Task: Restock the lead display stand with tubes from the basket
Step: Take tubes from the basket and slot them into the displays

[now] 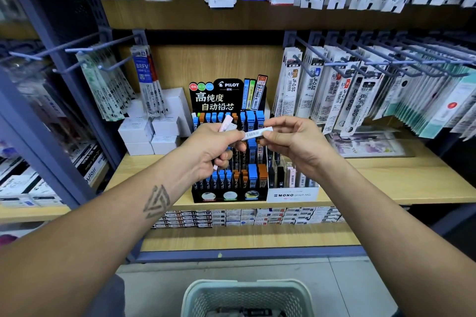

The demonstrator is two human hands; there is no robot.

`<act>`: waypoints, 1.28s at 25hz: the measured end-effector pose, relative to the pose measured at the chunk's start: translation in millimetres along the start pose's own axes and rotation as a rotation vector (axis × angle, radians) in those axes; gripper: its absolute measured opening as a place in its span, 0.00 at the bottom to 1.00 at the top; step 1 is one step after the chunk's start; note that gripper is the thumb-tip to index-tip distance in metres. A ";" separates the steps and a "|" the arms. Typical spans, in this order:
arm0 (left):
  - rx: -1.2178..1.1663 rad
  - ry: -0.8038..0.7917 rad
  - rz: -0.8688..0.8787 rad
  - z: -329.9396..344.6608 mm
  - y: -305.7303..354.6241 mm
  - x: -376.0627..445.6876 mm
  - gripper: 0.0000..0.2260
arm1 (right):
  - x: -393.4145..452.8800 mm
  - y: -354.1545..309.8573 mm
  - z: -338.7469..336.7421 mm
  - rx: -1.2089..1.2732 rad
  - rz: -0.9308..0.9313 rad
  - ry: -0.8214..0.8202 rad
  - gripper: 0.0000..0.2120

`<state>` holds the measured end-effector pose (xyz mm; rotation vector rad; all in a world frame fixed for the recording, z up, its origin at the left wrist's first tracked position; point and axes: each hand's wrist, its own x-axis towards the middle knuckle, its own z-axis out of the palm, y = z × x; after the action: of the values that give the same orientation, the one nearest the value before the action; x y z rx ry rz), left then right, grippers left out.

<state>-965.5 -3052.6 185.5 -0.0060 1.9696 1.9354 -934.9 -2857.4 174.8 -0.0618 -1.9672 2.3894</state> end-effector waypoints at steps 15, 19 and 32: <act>0.109 -0.118 0.086 24.9 -0.4 -3.0 0.08 | -14.6 -15.5 -14.6 -0.111 -0.037 -0.057 0.10; 0.087 -0.125 0.082 34.8 0.7 -0.4 0.06 | -16.6 -20.4 -26.5 -0.059 -0.017 -0.032 0.10; 0.058 -0.062 0.029 69.0 -10.9 14.8 0.04 | -20.0 -17.8 -88.9 -0.543 -0.112 0.290 0.06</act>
<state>-958.4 -2982.8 172.3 0.0974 1.9944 1.8725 -909.4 -2768.1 175.2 -0.2882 -2.3226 1.6104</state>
